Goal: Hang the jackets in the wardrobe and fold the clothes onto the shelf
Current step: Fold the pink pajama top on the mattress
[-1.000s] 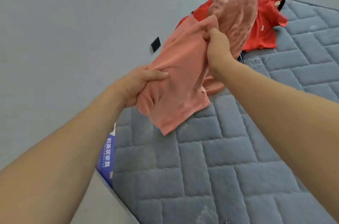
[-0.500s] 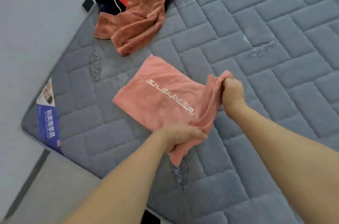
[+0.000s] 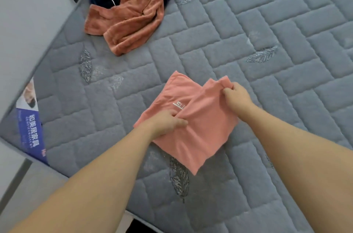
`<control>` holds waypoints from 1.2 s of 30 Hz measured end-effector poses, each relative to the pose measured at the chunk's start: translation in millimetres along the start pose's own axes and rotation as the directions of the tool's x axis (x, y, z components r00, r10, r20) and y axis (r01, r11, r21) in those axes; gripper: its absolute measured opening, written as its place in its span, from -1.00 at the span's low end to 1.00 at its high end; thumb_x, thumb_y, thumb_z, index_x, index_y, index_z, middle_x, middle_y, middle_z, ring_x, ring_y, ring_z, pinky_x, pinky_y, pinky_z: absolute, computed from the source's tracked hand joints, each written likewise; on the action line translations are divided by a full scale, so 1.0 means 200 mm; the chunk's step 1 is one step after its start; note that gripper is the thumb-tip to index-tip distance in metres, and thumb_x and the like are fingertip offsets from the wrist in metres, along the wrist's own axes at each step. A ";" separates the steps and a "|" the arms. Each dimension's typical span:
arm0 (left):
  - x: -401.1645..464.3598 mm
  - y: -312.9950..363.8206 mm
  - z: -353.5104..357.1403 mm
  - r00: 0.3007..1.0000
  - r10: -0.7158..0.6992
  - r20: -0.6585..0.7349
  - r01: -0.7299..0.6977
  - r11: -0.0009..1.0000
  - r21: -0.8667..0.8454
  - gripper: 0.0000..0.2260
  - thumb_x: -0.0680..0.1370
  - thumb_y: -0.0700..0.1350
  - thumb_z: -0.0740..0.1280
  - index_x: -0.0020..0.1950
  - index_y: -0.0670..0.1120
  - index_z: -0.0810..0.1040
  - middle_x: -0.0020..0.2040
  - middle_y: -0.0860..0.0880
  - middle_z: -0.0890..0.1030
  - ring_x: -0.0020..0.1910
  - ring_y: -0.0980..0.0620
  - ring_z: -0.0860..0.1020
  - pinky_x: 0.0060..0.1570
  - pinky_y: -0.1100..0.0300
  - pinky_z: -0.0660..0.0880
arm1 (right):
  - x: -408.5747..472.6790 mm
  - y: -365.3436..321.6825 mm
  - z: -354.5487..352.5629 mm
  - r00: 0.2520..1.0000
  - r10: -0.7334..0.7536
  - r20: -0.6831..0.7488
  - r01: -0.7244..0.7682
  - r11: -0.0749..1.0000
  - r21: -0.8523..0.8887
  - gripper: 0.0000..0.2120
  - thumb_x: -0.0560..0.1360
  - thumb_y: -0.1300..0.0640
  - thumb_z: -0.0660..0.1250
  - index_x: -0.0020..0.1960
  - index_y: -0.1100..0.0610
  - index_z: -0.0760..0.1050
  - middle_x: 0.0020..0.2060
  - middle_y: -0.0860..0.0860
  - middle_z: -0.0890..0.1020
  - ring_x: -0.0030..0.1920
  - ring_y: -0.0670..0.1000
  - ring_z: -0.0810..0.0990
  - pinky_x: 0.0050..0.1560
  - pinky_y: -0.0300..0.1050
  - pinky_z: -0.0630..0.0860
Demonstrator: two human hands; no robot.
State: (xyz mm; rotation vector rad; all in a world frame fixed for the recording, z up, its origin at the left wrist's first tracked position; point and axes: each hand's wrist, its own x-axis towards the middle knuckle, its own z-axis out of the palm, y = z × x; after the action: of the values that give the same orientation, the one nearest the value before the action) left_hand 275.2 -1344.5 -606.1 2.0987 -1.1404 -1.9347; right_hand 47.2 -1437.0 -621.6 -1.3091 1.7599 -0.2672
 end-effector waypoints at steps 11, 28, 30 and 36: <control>0.38 -0.48 -0.28 0.886 -0.040 -0.462 0.134 0.976 0.172 -0.73 0.61 0.12 0.20 0.06 -0.07 0.46 0.15 -0.11 0.51 0.20 -0.22 0.44 0.18 -0.03 0.40 | 0.41 -0.32 0.73 0.983 -0.181 0.006 0.168 0.900 -0.403 -0.76 0.58 0.12 0.14 0.19 0.14 0.43 0.22 0.18 0.47 0.25 0.25 0.44 0.21 0.15 0.33; 0.31 -0.41 -0.30 0.983 -0.047 -0.180 0.017 0.986 -0.167 -0.73 0.36 0.05 0.31 0.01 -0.02 0.49 0.01 0.00 0.59 0.00 0.01 0.57 0.06 0.02 0.50 | 0.33 -0.36 0.62 0.956 -0.052 0.289 0.078 0.994 -0.079 -0.89 0.47 -0.03 0.43 -0.08 -0.01 0.56 -0.17 -0.05 0.66 -0.15 -0.02 0.64 -0.18 -0.13 0.55; 0.23 -0.39 -0.32 0.993 0.009 -0.115 -0.036 0.970 -0.240 -0.63 0.34 0.14 0.36 0.09 0.03 0.60 0.04 0.04 0.67 0.05 0.03 0.63 0.20 -0.02 0.51 | 0.26 -0.40 0.57 0.936 -0.124 0.330 0.119 0.992 0.036 -0.86 0.48 0.06 0.43 0.02 0.05 0.59 -0.09 0.02 0.69 -0.09 0.01 0.67 -0.09 -0.06 0.59; -0.22 -0.33 -0.44 0.967 0.107 -0.232 -0.151 0.972 -0.181 -0.78 0.52 0.04 0.42 0.11 -0.01 0.64 0.06 0.04 0.70 0.08 0.06 0.64 0.25 0.02 0.49 | -0.09 -0.58 0.39 0.921 -0.209 0.329 0.103 0.945 0.310 -0.90 0.51 0.20 0.41 0.02 0.09 0.62 -0.10 0.01 0.71 -0.07 -0.01 0.68 -0.06 -0.11 0.56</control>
State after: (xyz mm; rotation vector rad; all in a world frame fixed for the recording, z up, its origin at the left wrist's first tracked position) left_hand 385.9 -1310.2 -585.6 2.0175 -0.9712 -1.6351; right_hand 182.9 -1445.7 -584.1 -1.2003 1.2575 -0.3383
